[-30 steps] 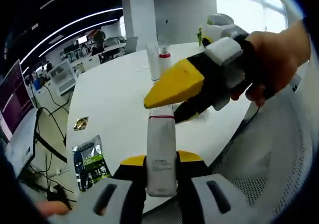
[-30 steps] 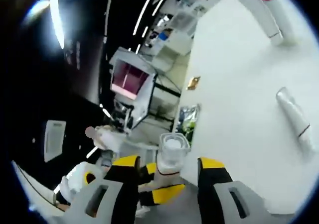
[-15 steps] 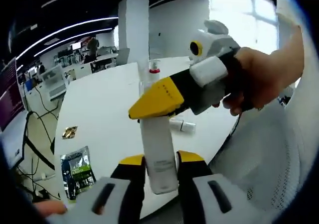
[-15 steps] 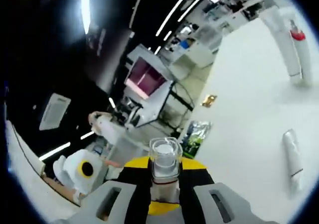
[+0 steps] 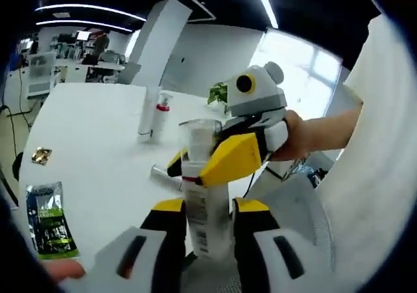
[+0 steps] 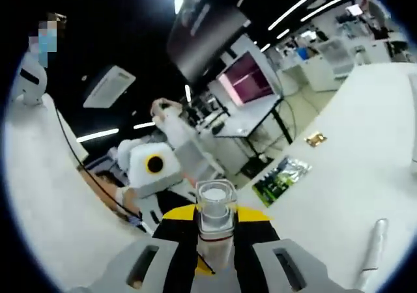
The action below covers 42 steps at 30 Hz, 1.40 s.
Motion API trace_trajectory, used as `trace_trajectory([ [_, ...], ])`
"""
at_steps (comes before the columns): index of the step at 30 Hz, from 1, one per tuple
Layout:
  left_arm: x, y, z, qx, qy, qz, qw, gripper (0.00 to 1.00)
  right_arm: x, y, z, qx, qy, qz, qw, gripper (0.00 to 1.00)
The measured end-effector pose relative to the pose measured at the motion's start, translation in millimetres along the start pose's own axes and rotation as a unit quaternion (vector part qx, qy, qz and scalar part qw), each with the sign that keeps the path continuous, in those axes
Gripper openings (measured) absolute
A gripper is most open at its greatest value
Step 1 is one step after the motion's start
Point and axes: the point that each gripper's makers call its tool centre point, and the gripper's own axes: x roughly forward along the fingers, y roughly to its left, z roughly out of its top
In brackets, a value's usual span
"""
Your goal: Arrange the skincare products in the storage area until every visible bottle or jar stands upright without overlapping.
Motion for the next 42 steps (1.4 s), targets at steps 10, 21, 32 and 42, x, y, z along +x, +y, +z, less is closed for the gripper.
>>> trace_trajectory([
  [10, -9.4, -2.2, 18.7, -0.051, -0.022, -0.033, 0.9979, 0.18, 5.4, 1.0, 18.0, 0.070, -0.046, 0.015, 0.9963, 0.16],
  [21, -25.8, 47.2, 19.2, 0.019, 0.027, 0.106, 0.9939, 0.18, 41.2, -23.9, 30.4, 0.124, -0.094, -0.085, 0.9841, 0.25],
  [32, -29.8, 59.7, 9.6, 0.093, 0.067, 0.160, 0.9805, 0.17, 52.6, -38.4, 21.0, 0.164, -0.109, -0.157, 0.9678, 0.26],
  [42, -38.5, 70.0, 12.2, 0.148, 0.086, 0.217, 0.9609, 0.17, 63.4, -35.0, 8.1, 0.164, -0.067, -0.172, 0.9690, 0.24],
])
